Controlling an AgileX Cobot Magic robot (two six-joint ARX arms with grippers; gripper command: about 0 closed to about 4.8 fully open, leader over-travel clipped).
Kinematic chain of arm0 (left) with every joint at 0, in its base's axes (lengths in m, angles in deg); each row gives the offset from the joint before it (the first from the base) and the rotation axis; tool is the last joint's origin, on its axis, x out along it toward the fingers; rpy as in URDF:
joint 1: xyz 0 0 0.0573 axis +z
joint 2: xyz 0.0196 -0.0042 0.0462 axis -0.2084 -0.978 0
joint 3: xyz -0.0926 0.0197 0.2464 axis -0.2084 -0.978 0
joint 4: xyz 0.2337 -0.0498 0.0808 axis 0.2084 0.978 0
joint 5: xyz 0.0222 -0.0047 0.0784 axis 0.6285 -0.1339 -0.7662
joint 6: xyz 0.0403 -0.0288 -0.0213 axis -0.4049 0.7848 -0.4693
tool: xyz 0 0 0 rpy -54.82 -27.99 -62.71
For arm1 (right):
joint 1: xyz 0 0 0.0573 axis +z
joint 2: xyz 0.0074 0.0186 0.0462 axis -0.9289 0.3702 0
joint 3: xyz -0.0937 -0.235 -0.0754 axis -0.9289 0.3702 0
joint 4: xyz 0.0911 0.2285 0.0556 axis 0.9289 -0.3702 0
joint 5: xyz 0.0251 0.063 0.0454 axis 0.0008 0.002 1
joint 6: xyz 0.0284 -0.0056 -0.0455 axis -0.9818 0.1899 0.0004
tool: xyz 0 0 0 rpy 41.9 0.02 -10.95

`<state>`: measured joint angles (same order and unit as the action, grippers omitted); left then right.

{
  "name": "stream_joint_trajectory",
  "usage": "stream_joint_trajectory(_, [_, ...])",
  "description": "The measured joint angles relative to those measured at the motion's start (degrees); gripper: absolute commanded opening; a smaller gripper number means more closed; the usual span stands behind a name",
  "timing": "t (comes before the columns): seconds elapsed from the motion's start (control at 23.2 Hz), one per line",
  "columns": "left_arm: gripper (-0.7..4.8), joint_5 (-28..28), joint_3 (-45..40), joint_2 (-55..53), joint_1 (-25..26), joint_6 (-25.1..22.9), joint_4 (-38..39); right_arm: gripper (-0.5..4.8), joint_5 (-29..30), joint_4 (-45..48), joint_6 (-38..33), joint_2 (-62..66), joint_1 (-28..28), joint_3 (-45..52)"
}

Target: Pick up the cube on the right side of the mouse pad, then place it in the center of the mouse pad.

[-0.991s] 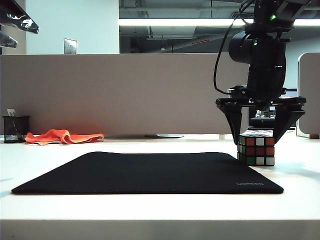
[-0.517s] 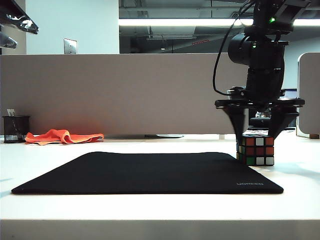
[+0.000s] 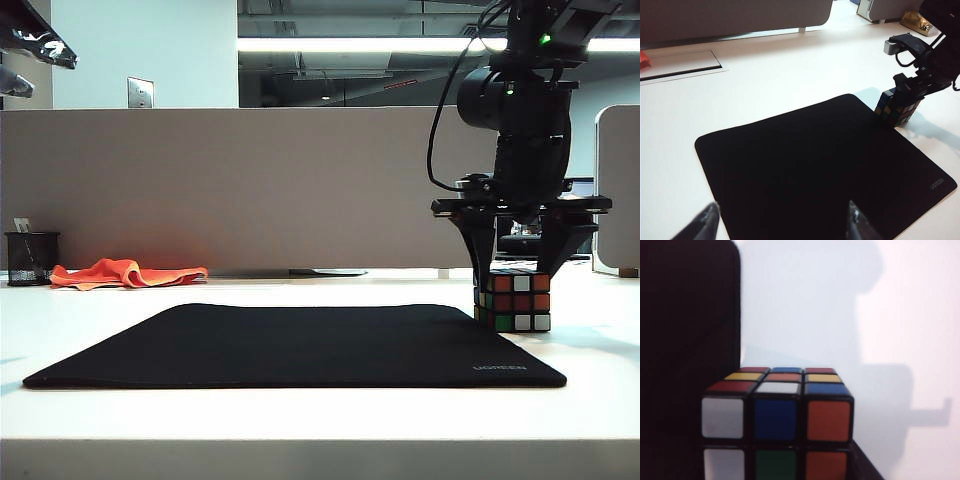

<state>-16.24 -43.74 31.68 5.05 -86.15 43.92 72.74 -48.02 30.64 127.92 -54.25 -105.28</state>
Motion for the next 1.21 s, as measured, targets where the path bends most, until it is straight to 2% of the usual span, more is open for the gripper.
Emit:
stream_joint_trajectory(0.3, [3.22, 0.0, 0.0, 0.0, 0.0, 0.0, 0.0, 2.69, 0.4, -0.9, 2.2, -7.8, 0.0, -4.4])
stream_joint_trajectory(0.34, [3.22, 0.0, 0.0, 0.0, 0.0, 0.0, 0.0, 2.69, 1.1, -1.0, 2.2, -8.6, 0.0, -5.4])
stream_joint_trajectory(0.43, [3.22, 0.0, 0.0, 0.0, 0.0, 0.0, 0.0, 2.69, 6.3, -1.7, 2.2, -11.2, 0.4, -9.4])
stream_joint_trajectory(0.52, [3.22, 0.0, 0.0, 0.0, 0.0, 0.0, 0.5, 2.69, 7.6, -1.8, 2.7, -11.8, 3.8, -15.4])
stream_joint_trajectory(0.69, [3.22, 0.0, 0.0, 0.0, 0.0, 0.0, 1.3, 2.69, 7.9, -1.0, 4.4, -11.3, 8.7, -19.5])
stream_joint_trajectory(0.95, [3.22, 0.0, 0.0, 0.0, 0.0, 0.0, 1.4, 2.70, 8.2, 2.2, 5.4, -8.5, 14.4, -20.5])
stream_joint_trajectory(1.21, [3.22, 0.0, 0.0, 0.0, 0.0, 0.0, 1.7, 2.71, 7.9, -2.1, 6.1, -0.2, 17.0, -20.5])
